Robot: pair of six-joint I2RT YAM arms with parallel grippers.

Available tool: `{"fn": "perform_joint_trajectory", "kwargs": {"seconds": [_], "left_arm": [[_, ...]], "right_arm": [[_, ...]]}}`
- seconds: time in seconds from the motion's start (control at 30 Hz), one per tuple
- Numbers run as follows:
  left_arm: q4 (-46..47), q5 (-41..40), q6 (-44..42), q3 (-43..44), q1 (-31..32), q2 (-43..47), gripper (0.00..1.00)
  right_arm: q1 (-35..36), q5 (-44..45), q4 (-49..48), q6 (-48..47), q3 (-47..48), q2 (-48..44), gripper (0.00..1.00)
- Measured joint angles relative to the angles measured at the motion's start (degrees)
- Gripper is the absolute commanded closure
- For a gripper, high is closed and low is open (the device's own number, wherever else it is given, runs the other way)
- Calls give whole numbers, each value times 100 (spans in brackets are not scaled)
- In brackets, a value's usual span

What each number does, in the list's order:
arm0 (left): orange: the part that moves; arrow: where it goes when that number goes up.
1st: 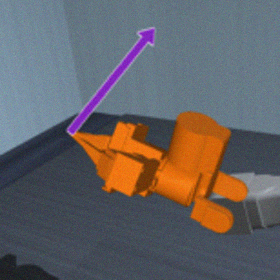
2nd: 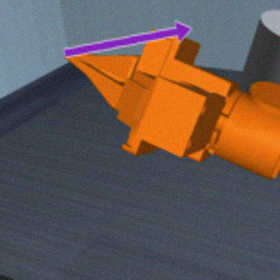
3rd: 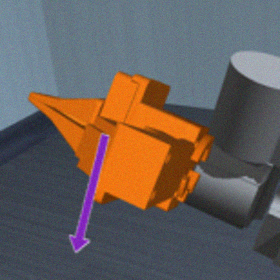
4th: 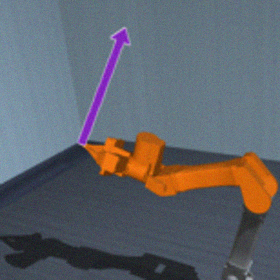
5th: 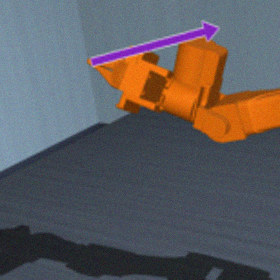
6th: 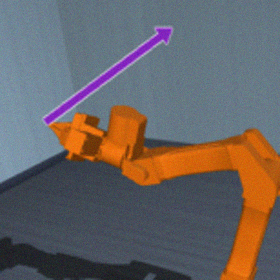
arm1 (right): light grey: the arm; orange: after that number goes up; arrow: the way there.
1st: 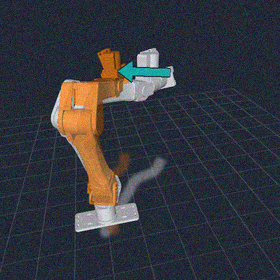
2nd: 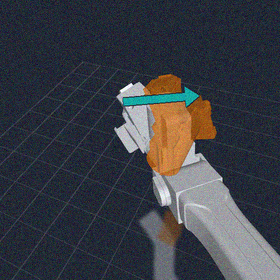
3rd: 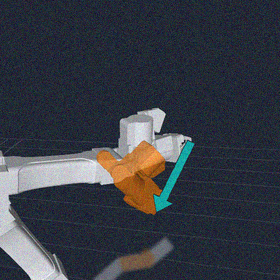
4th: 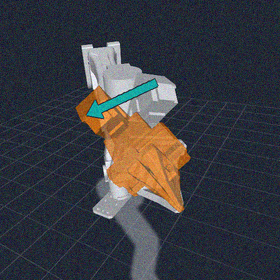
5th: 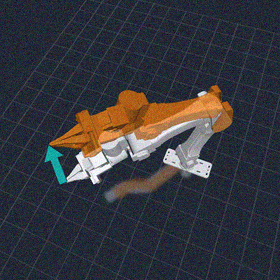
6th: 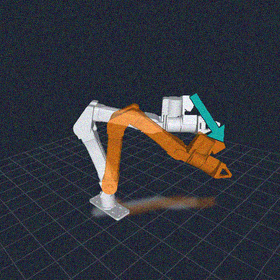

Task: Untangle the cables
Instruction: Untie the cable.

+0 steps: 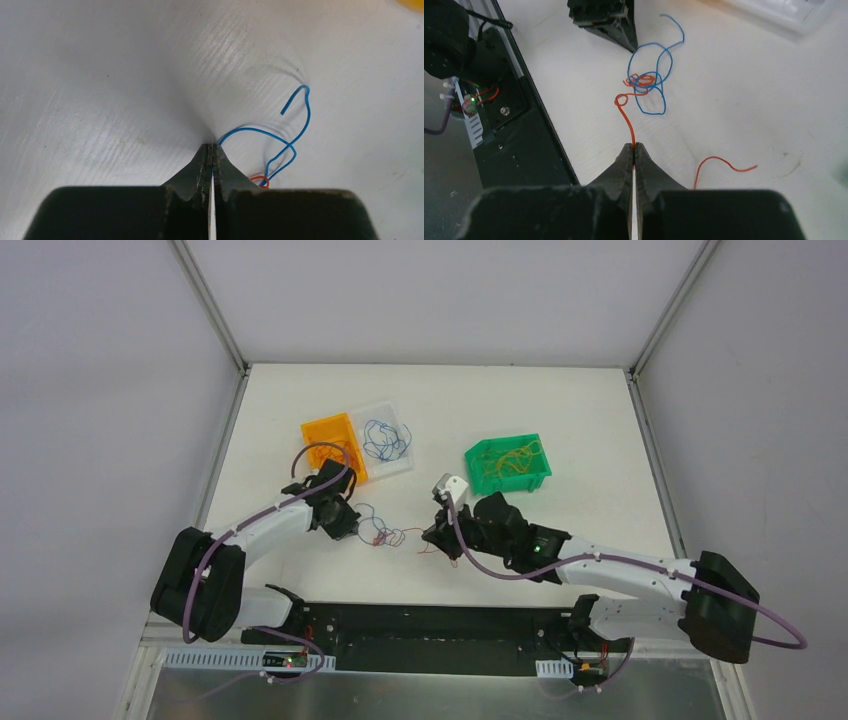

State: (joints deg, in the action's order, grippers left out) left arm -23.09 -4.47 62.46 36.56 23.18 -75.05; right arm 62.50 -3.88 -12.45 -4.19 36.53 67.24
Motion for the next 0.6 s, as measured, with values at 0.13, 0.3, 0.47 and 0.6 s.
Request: {"fn": "perform_joint_trajectory", "kwargs": {"seconds": [0.13, 0.3, 0.47, 0.6], "left_arm": [[140, 7, -20, -72, 0, 55, 100], [146, -4, -44, -125, 0, 400, 100], [162, -28, -44, -186, 0, 730, 100], [83, -96, -11, -186, 0, 898, 100]], "right_arm": [[-17, 490, -439, 4, -361, -588, 100], [-103, 1674, -1008, 44, -1032, -1462, 100], [-503, 2988, -1364, 297, -1576, -2343, 100], [-809, 3862, -1478, 597, -1803, -2944, 100]]}}
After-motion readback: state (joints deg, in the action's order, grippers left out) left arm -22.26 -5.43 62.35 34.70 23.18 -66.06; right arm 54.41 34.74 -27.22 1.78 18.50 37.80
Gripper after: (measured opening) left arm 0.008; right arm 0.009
